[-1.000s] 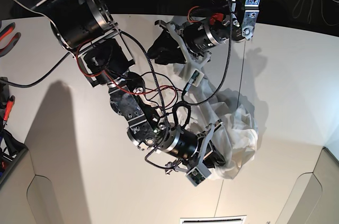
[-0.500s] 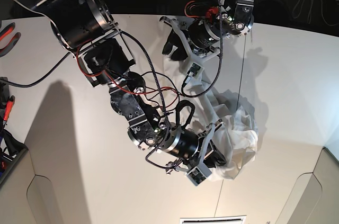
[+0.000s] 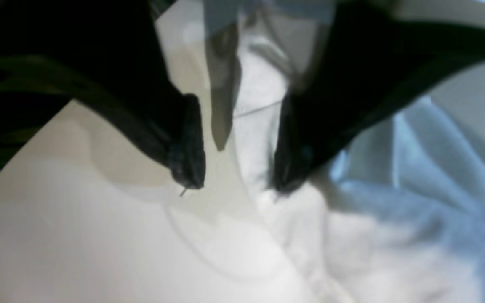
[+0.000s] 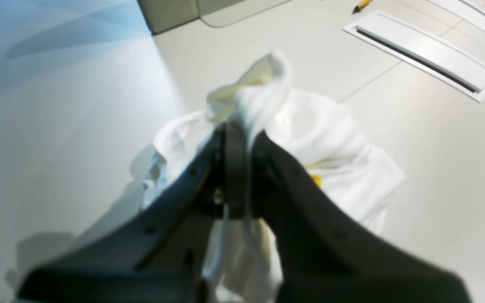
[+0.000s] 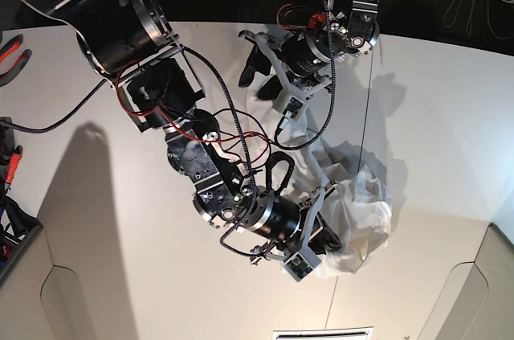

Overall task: Layout the t-shirt on the table in an organized manner, then fold the t-shirt properly
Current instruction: 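Grasp the hanging shirt fabric with the left gripper beside the right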

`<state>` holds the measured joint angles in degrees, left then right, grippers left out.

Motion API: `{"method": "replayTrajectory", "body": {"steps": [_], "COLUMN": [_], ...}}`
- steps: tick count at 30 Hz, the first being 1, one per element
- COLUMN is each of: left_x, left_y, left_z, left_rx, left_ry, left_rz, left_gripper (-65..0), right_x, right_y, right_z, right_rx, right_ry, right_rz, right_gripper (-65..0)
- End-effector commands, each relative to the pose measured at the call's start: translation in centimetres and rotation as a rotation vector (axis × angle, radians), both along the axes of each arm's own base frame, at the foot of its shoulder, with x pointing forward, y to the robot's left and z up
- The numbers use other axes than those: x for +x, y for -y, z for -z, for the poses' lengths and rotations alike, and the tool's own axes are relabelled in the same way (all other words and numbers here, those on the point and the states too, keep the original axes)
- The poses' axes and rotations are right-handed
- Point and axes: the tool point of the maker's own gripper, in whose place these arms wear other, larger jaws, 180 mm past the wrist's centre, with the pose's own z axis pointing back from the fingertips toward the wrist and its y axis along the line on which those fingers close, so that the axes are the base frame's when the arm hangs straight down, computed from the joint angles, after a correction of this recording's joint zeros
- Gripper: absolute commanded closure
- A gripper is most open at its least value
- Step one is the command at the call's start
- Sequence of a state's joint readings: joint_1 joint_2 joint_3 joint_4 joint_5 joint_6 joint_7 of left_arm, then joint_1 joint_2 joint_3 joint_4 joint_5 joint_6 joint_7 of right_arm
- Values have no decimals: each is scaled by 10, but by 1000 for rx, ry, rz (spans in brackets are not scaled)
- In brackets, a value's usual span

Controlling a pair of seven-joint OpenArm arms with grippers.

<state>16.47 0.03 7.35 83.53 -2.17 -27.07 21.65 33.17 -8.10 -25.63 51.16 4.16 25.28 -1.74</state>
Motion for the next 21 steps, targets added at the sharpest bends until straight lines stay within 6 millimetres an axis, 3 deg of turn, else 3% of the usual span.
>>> {"method": "replayTrajectory", "body": {"steps": [1, 11, 18, 19, 21], "left_x": [-12, -5, -6, -6, -6], "left_y": [-21, -105, -112, -112, -113], "left_z": [23, 36, 36, 36, 37], "left_rx": [139, 422, 442, 442, 445], "left_ry": [-80, -70, -70, -70, -75], "left_rz": [-14, -101, -101, -101, -101], "left_gripper": [-342, -342, -337, -304, -147], "right_x": [10, 15, 27, 28, 29], "right_y": [-7, 0, 15, 17, 19], "right_z": [-30, -31, -35, -36, -36], "right_rx": [51, 56, 87, 90, 94], "right_ry": [63, 64, 56, 55, 53], "right_rz": [-2, 22, 77, 83, 90], "right_gripper": [0, 0, 0, 0, 0]}}
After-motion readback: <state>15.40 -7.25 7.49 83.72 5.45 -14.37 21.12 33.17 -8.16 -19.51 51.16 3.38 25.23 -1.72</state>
